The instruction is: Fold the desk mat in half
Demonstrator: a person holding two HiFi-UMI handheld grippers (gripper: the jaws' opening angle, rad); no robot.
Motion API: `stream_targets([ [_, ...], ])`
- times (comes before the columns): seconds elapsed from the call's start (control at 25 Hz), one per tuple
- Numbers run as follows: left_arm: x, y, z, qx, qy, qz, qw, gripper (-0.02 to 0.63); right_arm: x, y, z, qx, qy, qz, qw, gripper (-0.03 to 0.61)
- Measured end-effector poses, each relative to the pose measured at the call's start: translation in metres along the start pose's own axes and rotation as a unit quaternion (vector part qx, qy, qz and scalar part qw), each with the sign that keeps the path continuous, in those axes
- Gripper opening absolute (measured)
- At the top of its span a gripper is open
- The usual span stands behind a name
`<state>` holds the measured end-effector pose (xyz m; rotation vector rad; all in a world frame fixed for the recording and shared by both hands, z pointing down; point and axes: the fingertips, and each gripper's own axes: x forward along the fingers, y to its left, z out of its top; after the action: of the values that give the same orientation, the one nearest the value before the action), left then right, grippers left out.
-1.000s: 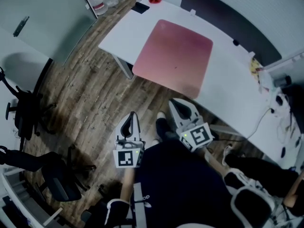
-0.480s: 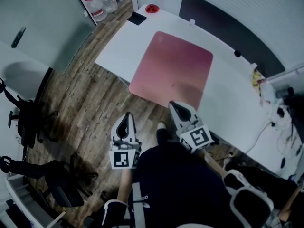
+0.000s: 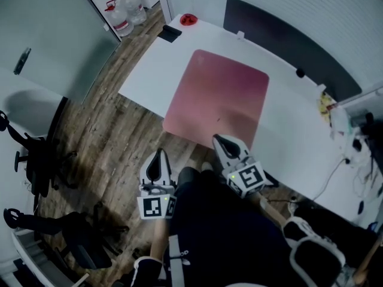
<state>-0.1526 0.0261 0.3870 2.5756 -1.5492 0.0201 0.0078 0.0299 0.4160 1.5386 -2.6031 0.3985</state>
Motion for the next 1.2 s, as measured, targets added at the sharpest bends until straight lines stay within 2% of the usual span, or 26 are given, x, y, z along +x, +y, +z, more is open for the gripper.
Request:
stream_targets([
  [0.28,0.017,0.015,-0.008,-0.013,0.006,-0.004,0.9999,0.003,0.006,-0.013,0.004,-0.003,0.001,-0.024,1.0,0.003],
  [0.44,0.038,0.023,-0.012,-0.017,0.01,-0.025,0.9995,0.003,0.016,-0.02,0.003,0.003,0.007,-0.052,0.999,0.003],
  [0.68,0.077,0.052,-0.009,-0.009,0.016,-0.08,0.9966,0.003,0.051,-0.021,0.009,0.013,0.004,-0.093,0.996,0.003],
  [0.88,0.113,0.08,-0.002,0.011,0.024,-0.139,0.9899,0.003,0.086,-0.019,0.015,0.029,0.003,-0.139,0.99,0.003],
  [1.2,0.152,0.108,-0.006,-0.002,0.056,-0.199,0.9783,0.003,0.124,-0.008,0.028,0.014,-0.009,-0.191,0.981,0.003],
])
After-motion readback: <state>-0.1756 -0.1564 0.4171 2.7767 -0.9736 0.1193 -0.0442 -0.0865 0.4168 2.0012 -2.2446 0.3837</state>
